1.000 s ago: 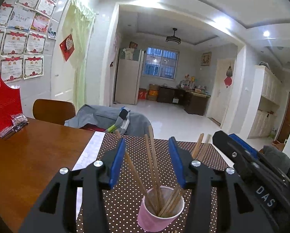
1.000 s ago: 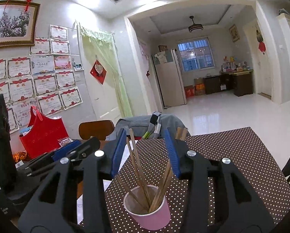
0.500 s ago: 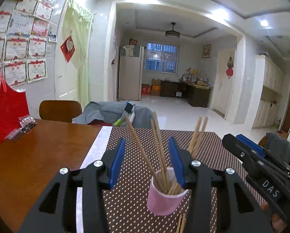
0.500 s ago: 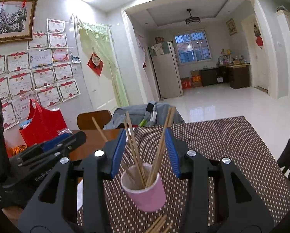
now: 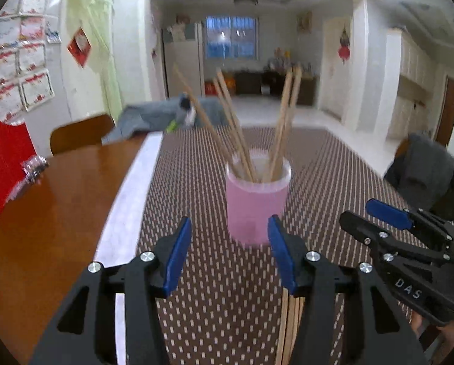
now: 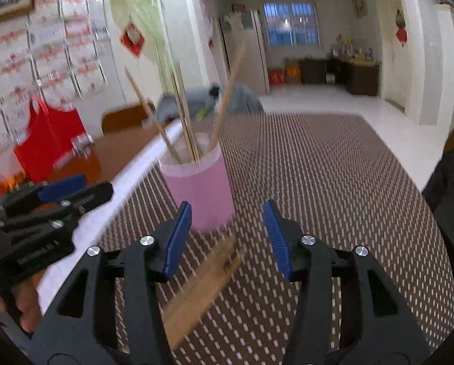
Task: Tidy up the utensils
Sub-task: 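Move both open tools back toward the chopstick pile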
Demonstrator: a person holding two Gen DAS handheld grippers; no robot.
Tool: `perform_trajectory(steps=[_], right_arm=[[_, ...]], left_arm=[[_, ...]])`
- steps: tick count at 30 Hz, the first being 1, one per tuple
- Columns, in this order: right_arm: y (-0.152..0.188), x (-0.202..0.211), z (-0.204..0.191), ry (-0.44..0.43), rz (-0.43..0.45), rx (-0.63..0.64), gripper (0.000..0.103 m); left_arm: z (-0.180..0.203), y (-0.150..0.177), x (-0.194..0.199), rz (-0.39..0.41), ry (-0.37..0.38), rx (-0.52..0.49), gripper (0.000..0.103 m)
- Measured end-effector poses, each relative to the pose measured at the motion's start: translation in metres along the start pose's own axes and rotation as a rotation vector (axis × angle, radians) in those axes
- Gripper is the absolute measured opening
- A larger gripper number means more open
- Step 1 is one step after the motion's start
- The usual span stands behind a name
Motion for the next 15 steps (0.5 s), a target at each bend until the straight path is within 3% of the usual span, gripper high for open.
perform_trajectory(steps=[7, 15], right_arm=[[0.055, -0.032, -0.009, 0.050, -0.206, 0.085, 0.051], [0.077, -0.043, -0.023, 0.088, -0.274, 0.173, 0.051]], left_arm=[[-0.006, 0.045, -0.021, -0.145, 0.000, -0.023, 0.052], [-0.017, 0.067, -0.032, -0.231, 0.038, 0.012, 0.052]])
Point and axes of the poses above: each gripper's, at about its wrist camera, not at the fingertips, and x roughly against the way its jaws point, z to its right, y to its underside, the point moved 6 cm from there along -x, roughly the way its jaws point, and after that the axes turned 2 degrees about -z, right-handed, at the moved point
